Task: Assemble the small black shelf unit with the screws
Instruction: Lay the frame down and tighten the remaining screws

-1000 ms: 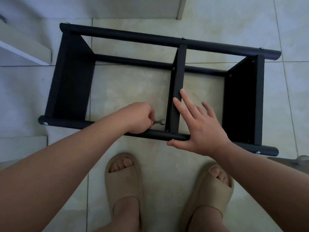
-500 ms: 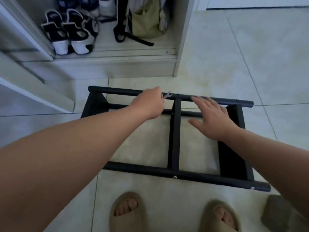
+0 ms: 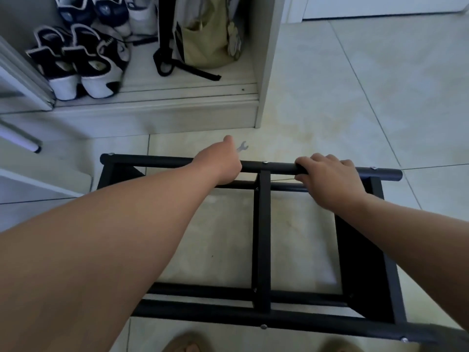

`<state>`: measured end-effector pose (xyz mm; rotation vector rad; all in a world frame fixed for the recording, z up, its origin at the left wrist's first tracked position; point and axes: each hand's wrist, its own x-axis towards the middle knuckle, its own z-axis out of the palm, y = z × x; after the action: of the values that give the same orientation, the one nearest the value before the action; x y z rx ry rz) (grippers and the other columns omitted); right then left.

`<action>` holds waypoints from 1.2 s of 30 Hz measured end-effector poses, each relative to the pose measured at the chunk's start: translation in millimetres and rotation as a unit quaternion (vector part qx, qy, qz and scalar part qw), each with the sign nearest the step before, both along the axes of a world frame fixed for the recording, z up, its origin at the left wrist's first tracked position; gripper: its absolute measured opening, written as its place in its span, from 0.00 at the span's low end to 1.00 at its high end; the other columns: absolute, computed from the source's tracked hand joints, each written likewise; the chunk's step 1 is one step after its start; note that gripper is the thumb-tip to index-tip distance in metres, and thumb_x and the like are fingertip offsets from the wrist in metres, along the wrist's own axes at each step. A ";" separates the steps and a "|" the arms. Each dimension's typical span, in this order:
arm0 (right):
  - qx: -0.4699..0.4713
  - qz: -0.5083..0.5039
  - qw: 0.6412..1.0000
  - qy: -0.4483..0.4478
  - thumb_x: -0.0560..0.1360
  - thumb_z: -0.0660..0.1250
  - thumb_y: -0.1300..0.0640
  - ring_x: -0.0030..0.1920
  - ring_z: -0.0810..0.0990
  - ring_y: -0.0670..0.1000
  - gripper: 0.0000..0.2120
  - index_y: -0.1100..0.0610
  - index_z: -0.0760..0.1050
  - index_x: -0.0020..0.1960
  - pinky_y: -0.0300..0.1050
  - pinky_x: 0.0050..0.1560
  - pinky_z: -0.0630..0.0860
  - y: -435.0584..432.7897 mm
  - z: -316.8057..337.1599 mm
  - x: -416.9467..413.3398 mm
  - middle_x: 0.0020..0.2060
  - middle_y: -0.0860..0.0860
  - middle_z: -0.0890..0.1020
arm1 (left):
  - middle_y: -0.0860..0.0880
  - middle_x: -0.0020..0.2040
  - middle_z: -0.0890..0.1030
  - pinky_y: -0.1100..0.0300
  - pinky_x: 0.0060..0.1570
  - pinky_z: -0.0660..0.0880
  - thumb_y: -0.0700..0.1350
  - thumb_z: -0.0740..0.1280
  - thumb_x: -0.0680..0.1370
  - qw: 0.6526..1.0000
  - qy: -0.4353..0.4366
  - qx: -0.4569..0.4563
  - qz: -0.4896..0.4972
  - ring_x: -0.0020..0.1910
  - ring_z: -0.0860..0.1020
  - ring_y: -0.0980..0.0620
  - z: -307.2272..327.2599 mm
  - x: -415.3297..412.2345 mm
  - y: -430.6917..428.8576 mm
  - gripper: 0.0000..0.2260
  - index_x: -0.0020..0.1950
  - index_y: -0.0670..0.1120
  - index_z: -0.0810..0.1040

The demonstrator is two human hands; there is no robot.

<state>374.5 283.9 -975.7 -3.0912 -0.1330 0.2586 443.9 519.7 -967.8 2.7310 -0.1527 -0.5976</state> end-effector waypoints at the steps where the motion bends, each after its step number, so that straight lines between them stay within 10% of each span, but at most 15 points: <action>1: -0.002 0.005 1.000 -0.011 0.84 0.57 0.46 0.53 0.75 0.56 0.11 0.47 0.71 0.63 0.54 0.53 0.67 0.9 10.4 -8.5 0.52 0.48 0.77 | 0.45 0.42 0.74 0.53 0.32 0.61 0.41 0.55 0.81 1.000 0.003 0.003 0.001 0.37 0.71 0.48 12.3 -4.1 3.0 0.02 0.52 0.44 0.64; 12: -0.040 0.035 0.998 -0.023 0.83 0.59 0.45 0.61 0.72 0.57 0.16 0.46 0.70 0.69 0.55 0.57 0.69 24.2 130.3 -174.0 0.62 0.49 0.74 | 0.44 0.48 0.80 0.56 0.38 0.73 0.42 0.59 0.83 0.998 0.066 0.005 0.002 0.43 0.79 0.44 137.6 -156.9 24.4 0.07 0.57 0.39 0.72; 36: 0.018 0.008 0.989 0.145 0.78 0.70 0.47 0.60 0.73 0.54 0.18 0.49 0.75 0.65 0.47 0.49 0.69 38.3 133.3 -419.3 0.59 0.49 0.75 | 0.47 0.46 0.78 0.51 0.42 0.75 0.49 0.56 0.84 0.996 0.080 -0.035 -0.002 0.43 0.77 0.47 100.5 -422.6 40.1 0.07 0.53 0.47 0.70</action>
<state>-44.9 322.2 -842.4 -2.9750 -0.1497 0.6933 21.3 559.8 -867.3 2.6039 -0.1370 -0.7925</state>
